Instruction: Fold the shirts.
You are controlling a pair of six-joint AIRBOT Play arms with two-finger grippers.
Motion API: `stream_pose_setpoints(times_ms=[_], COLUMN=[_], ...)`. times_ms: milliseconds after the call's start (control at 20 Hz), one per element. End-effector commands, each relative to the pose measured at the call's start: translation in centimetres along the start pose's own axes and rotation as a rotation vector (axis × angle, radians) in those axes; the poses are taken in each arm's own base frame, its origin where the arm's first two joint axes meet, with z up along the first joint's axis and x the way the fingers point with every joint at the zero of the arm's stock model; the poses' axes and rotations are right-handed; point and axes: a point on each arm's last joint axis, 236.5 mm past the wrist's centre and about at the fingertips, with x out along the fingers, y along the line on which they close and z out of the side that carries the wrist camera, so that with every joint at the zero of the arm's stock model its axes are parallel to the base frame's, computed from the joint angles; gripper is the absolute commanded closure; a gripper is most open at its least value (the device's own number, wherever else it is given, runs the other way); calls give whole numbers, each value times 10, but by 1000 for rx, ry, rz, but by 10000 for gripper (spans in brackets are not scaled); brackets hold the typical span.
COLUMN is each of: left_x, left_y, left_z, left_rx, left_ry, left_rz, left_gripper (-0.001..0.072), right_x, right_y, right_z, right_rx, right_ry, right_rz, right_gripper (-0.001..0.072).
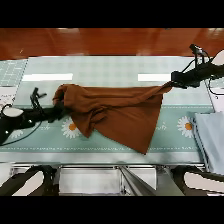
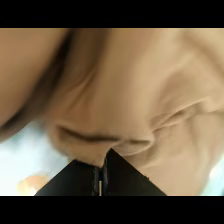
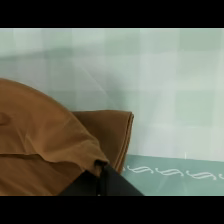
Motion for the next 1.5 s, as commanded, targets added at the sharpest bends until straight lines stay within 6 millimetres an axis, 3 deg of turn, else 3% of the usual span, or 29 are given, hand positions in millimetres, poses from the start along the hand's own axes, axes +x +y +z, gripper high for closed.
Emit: stream_pose_setpoints(times_ms=[0, 100, 200, 300, 400, 500, 600, 800, 900, 1000, 1150, 1350, 1450], left_x=[-39, -92, -169, -261, -346, -405, -440, -494, -517, -530, -534, -543, -525], left_y=[-73, -139, -214, -285, -339, -362, -373, -382, -380, -385, -384, -347, -327], left_z=[53, 108, 157, 180, 177, 169, 150, 92, 61, 26, -14, -30, -23], left_rx=[163, 274, 400, 536, 662, 706, 746, 851, 893, 940, 1001, 945, 896], left_ry=[-104, -264, -466, -678, -866, -997, -1053, -1211, -1315, -1381, -1379, -1312, -1201], left_rz=[-112, -181, -249, -309, -341, -318, -286, -127, 21, 97, 134, 162, 156], left_gripper=[692, 693, 693, 693, 693, 693, 693, 693, 693, 693, 693, 693, 692], right_x=[-8, -40, -96, -175, -261, -339, -397, -492, -527, -547, -547, -519, -489], right_y=[3, 16, 41, 71, 101, 125, 140, 149, 145, 143, 142, 133, 125], right_z=[6, 31, 70, 105, 118, 106, 74, -3, -38, -69, -102, -117, -116], right_rx=[-10, -46, -100, -159, -229, -283, -340, -413, -416, -420, -429, -410, -377], right_ry=[-11, -78, -215, -408, -603, -789, -913, -1135, -1223, -1274, -1248, -1142, -1041], right_rz=[4, 12, 37, 59, 72, 80, 71, -20, -77, -105, -115, -115, -104], right_gripper=[692, 692, 692, 692, 692, 692, 692, 692, 692, 692, 692, 692, 692])
